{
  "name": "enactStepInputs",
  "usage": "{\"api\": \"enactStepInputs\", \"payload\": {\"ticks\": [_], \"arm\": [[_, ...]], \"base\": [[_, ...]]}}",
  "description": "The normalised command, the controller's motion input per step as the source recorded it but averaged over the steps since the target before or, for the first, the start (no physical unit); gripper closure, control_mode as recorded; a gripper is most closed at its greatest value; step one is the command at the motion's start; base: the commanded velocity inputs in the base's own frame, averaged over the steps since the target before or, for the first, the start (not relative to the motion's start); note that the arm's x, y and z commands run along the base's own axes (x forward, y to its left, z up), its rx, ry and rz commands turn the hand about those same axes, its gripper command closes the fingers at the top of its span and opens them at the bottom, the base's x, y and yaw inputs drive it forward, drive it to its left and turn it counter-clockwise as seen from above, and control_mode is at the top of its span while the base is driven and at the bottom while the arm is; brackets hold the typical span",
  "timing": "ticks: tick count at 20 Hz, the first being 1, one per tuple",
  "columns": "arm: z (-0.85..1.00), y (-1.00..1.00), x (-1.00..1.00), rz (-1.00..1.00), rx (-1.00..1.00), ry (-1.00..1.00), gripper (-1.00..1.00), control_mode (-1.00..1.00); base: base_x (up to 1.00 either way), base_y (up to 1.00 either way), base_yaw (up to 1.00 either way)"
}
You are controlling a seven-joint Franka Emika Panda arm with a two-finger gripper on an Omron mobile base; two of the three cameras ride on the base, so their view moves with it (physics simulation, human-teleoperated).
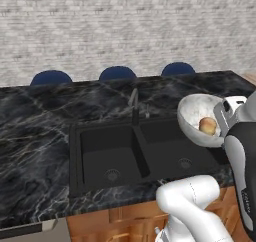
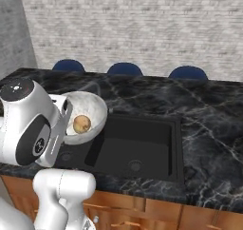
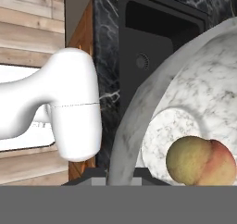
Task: Pick the peach from the cabinet and place it in the bowl. Then pick the bowl and place it in the sink. Then turn on the sink facuet.
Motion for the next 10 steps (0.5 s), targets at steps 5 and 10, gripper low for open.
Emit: {"api": "enactStepInputs", "payload": {"ticks": [5, 10], "arm": [[-0.02, 0.35, -0.04, 0.0, 0.02, 0.03, 1.0, -1.0], [-0.01, 0.96, 0.0, -0.02, 0.06, 0.18, 1.0, -1.0]], "base": [[0.0, 0.13, 0.0], [0.0, 0.0, 0.0]]}}
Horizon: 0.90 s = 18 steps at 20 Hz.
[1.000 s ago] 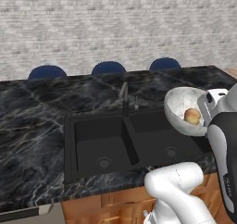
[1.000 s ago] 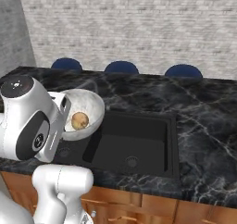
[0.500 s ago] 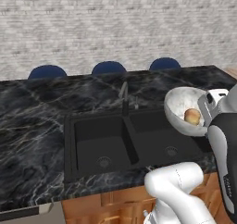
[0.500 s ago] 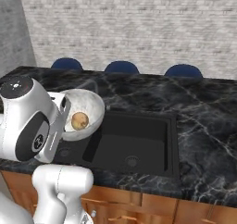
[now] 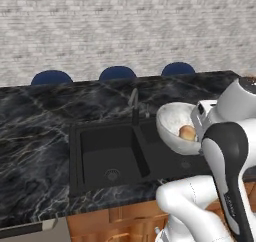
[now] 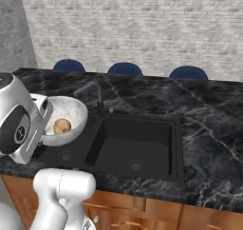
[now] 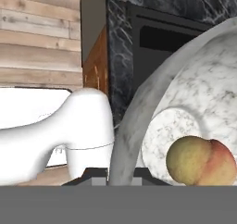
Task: Pick the peach from the cabinet and place it in the bowl. Then pick the bowl and place it in the sink. Then turn on the sink facuet.
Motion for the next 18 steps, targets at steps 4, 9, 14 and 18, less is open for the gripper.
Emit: {"api": "enactStepInputs", "payload": {"ticks": [4, 9, 14, 18], "arm": [[-0.43, 1.0, 0.05, -0.09, 0.1, 0.17, 1.0, -1.0], [-0.64, 0.96, 0.24, -0.21, 0.18, 0.07, 1.0, -1.0], [-0.36, 0.66, 0.8, -0.31, 0.11, 0.0, 1.0, -1.0], [-0.59, 0.07, 0.99, -0.27, 0.01, 0.01, 1.0, -1.0]], "base": [[0.0, 0.0, 0.0], [0.0, 0.0, 0.0], [0.0, 0.0, 0.0], [0.0, 0.0, 0.0]]}}
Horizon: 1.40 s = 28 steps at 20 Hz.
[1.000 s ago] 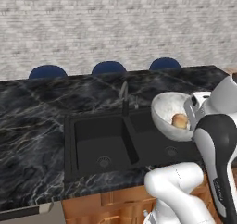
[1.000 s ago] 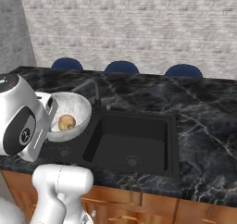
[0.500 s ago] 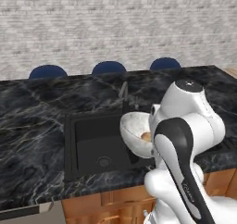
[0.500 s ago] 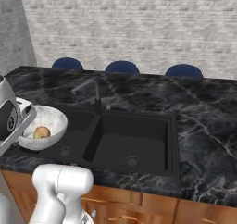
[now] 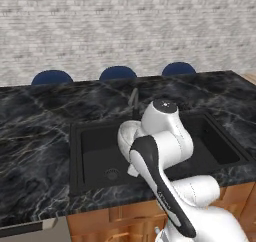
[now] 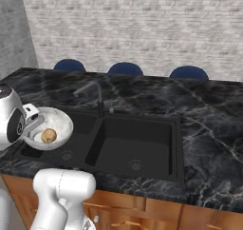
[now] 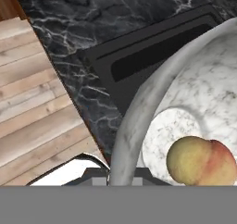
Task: Pick the peach from the cabinet and place it in the bowl. Then pick the bowl and place it in the sink. Then turn on the sink facuet.
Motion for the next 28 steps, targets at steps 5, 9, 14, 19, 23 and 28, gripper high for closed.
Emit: {"api": "enactStepInputs", "payload": {"ticks": [5, 9, 14, 19, 23, 28], "arm": [[-0.63, 0.18, 0.99, -0.14, -0.06, 0.03, 1.0, -1.0], [-0.43, 0.46, 0.78, -0.05, -0.04, 0.09, 1.0, -1.0], [-0.3, 0.35, 0.54, 0.0, 0.0, 0.15, 1.0, -1.0], [-0.42, 0.08, 0.61, 0.0, 0.0, 0.1, 1.0, -1.0], [-0.56, 0.18, 0.67, 0.0, 0.0, 0.06, 1.0, -1.0], [-0.65, 0.26, 0.61, 0.0, -0.05, 0.03, 1.0, -1.0]], "base": [[0.0, 0.0, 0.0], [0.0, 0.0, 0.0], [0.0, 0.0, 0.0], [0.0, 0.0, 0.0], [0.0, 0.0, 0.0], [0.0, 0.0, 0.0]]}}
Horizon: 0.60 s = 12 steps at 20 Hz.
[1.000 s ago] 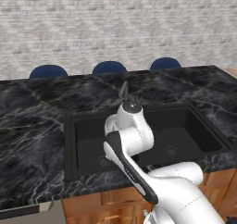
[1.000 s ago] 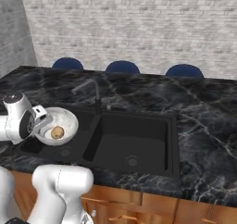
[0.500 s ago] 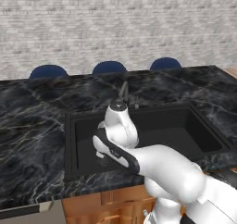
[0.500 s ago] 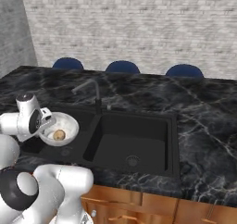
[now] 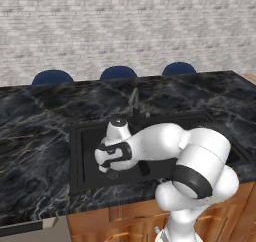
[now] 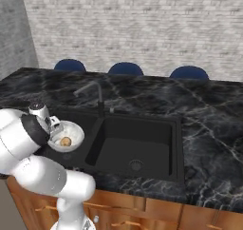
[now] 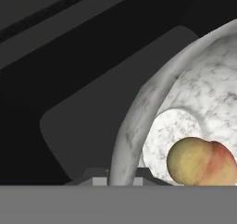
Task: Pick the peach from the cabinet and place it in the bowl. Then pick the bowl and place it in the sink. Then turn on the sink facuet.
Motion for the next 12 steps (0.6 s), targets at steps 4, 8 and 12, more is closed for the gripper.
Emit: {"api": "enactStepInputs", "payload": {"ticks": [4, 8, 12], "arm": [[-0.51, 0.15, 0.69, 0.0, -0.04, 0.02, 1.0, -1.0], [-0.43, 0.12, 0.63, 0.0, -0.02, 0.03, 1.0, -1.0], [-0.49, 0.29, 0.58, 0.0, -0.06, 0.03, 1.0, -1.0]], "base": [[0.0, 0.0, 0.0], [0.0, 0.0, 0.0], [0.0, 0.0, 0.0]]}}
